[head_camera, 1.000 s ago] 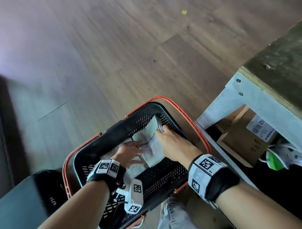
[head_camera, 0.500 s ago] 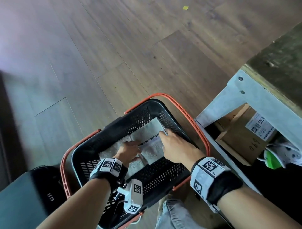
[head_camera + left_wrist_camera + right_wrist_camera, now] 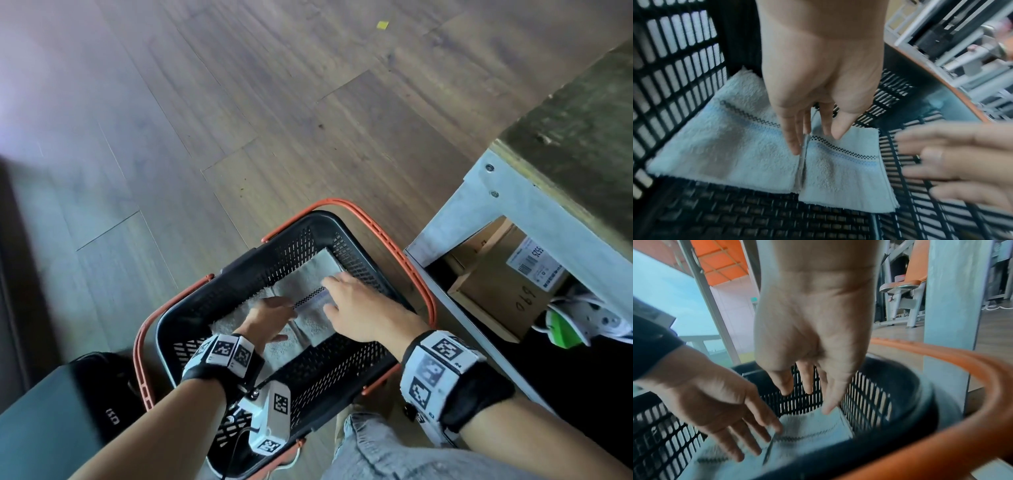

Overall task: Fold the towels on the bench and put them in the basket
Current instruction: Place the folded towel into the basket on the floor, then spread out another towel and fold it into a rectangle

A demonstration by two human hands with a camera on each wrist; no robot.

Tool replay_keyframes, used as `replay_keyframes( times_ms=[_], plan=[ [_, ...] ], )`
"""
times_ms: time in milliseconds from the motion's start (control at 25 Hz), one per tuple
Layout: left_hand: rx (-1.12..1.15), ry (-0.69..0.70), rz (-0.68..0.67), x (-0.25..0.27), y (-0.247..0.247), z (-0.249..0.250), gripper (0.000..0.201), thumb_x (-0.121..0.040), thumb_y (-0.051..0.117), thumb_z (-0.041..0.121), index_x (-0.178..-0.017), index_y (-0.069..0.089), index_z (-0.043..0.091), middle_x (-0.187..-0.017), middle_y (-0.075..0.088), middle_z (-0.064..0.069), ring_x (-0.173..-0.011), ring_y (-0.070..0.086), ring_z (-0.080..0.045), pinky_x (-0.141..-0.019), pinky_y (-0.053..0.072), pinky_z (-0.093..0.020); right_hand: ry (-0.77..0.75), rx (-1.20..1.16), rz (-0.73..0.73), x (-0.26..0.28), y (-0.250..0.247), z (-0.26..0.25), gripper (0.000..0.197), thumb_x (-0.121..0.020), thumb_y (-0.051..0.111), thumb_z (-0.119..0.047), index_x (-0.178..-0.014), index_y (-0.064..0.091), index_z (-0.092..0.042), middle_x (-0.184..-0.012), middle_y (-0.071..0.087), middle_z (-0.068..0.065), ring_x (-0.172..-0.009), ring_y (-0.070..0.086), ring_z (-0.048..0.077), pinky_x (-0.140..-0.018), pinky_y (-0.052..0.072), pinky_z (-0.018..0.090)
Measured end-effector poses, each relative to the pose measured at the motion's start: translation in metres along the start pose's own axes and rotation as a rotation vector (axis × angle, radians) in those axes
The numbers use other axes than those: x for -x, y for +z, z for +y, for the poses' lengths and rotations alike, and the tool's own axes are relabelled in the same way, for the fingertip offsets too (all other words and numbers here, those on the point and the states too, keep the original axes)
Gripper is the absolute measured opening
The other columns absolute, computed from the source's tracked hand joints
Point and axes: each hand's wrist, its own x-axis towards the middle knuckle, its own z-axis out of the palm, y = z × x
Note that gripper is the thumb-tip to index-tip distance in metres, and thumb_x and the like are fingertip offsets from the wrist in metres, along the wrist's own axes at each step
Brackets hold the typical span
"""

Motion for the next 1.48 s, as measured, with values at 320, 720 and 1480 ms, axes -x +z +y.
replay_keyframes(
  times_ms=[320,720,1480],
  plan=[
    [-0.403,0.389,-0.148,0.065,-0.015,0.104,0.016,-0.097,0.059,0.019,-0.108,0.069,0.013,-0.085,0.067,-0.001,-0.062,0.061,-0.013,-0.052,0.052,-0.021,-0.165,-0.166,0.461,0.07,-0.117,-0.026,0.016,-0.097,0.057,-0.023,-0.107,0.068,-0.02,-0.105,0.058,-0.005,-0.082,0.062,0.012,-0.074,0.04,0.024],
    [-0.733,0.892,-0.165,0.239,0.019,0.227,0.021,-0.098,0.055,0.024,-0.104,0.069,0.01,-0.105,0.073,-0.007,-0.077,0.07,-0.018,-0.065,0.057,-0.029,-0.239,-0.15,0.991,0.235,-0.178,-0.069,0.013,-0.092,0.06,-0.006,-0.093,0.072,-0.012,-0.071,0.057,-0.021,-0.068,0.055,-0.013,-0.062,0.036,0.004],
    [-1.412,1.245,-0.288,0.418,0.283,0.255,0.029,-0.097,0.055,0.032,-0.115,0.069,0.014,-0.108,0.067,-0.002,-0.096,0.064,-0.019,-0.065,0.047,-0.019,0.189,-0.327,1.273,0.499,-0.1,0.106,0.008,-0.093,0.061,-0.021,-0.091,0.069,-0.019,-0.088,0.07,-0.006,-0.085,0.066,0.012,-0.081,0.056,0.045]
  ],
)
